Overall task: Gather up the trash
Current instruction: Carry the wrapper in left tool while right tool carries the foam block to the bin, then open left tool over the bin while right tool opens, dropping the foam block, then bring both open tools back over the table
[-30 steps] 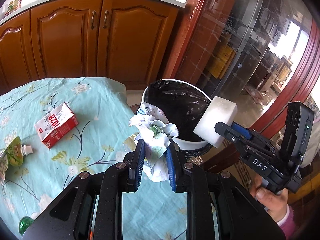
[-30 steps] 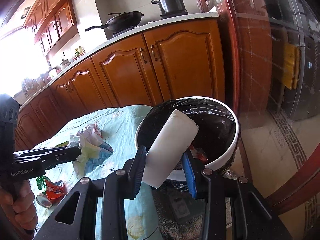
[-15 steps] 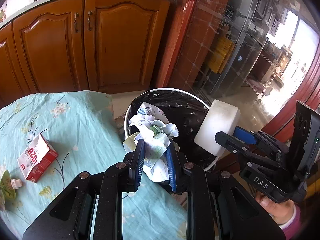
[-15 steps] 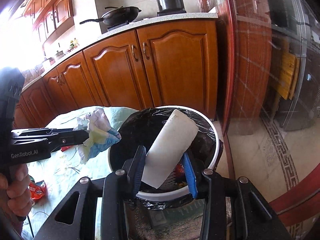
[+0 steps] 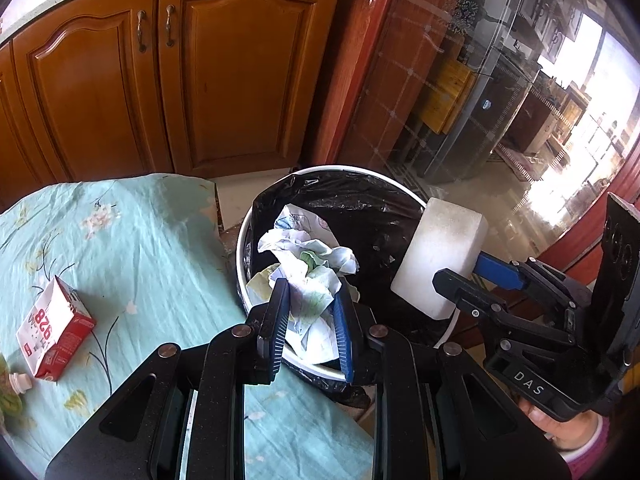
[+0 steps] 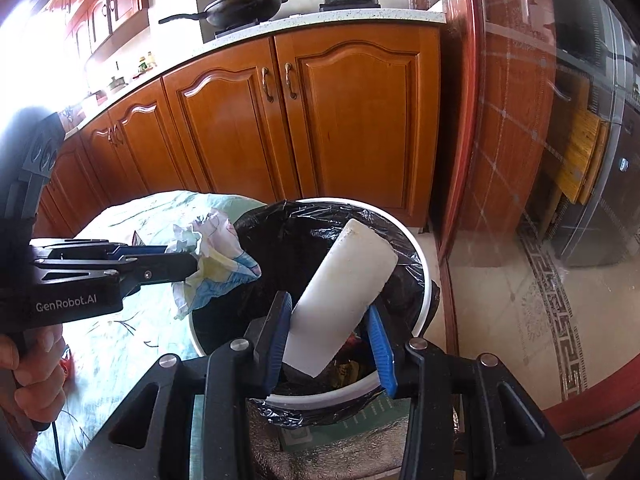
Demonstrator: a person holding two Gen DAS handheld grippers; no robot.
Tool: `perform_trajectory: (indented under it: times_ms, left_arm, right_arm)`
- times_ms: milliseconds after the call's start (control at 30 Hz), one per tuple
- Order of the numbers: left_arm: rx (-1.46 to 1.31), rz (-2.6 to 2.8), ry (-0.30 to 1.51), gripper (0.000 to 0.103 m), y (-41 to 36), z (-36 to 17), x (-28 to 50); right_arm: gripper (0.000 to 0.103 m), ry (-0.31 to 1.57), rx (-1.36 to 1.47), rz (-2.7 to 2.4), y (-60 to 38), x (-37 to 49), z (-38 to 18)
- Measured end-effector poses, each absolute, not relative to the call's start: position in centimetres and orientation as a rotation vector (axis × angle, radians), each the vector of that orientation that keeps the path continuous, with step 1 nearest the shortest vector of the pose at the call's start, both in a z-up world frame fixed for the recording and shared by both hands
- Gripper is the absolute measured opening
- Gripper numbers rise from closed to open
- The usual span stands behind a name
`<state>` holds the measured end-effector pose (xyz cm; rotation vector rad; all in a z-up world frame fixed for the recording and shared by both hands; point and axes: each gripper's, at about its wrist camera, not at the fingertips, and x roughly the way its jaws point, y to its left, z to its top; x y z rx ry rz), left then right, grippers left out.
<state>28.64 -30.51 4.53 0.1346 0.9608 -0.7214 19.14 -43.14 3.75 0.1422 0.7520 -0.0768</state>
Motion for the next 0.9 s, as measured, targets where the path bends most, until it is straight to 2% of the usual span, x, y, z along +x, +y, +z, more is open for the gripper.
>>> perform_trajectory:
  times_ms: [167,233,500,567,633,700,900]
  left_arm:
    - [0.117,-0.705,0.990,0.035,-30.4,4.0,29.0]
    - [0.111,-0.708,0.991,0.035,-30.4,4.0,28.9]
    - [0.069,-0.688,0.960,0.035,-27.6,4.7,27.2]
    - [0.041,-0.679,0.960,0.035,-26.1,4.7,26.7]
    - [0.006,-0.671,0.961,0.035,-24.5,4.7,26.1]
    - [-0.021,-0.656,0.957,0.035,-22.8,4.7,25.3]
    - [-0.080,-0.592,0.933,0.035,-18.0,4.9,23.3]
  right_arm:
    - [0.044,0.758,0.146,-0.074,-43.4,19.3,3.8]
    - [0.048,0.756,0.147,-0.076,-43.4,19.1,3.8]
    - [0.048,0.743,0.183,-0.081,-43.2,18.0,3.8]
    - [0.053,0.731,0.203,-0.074,-42.9,17.5,3.8]
    - [0.064,0.712,0.233,-0.063,-42.5,16.8,3.8]
    - [0.070,0.690,0.270,-0.047,-42.1,16.2,3.7]
    - [0.074,0.683,0.362,-0.004,-40.1,14.8,3.4]
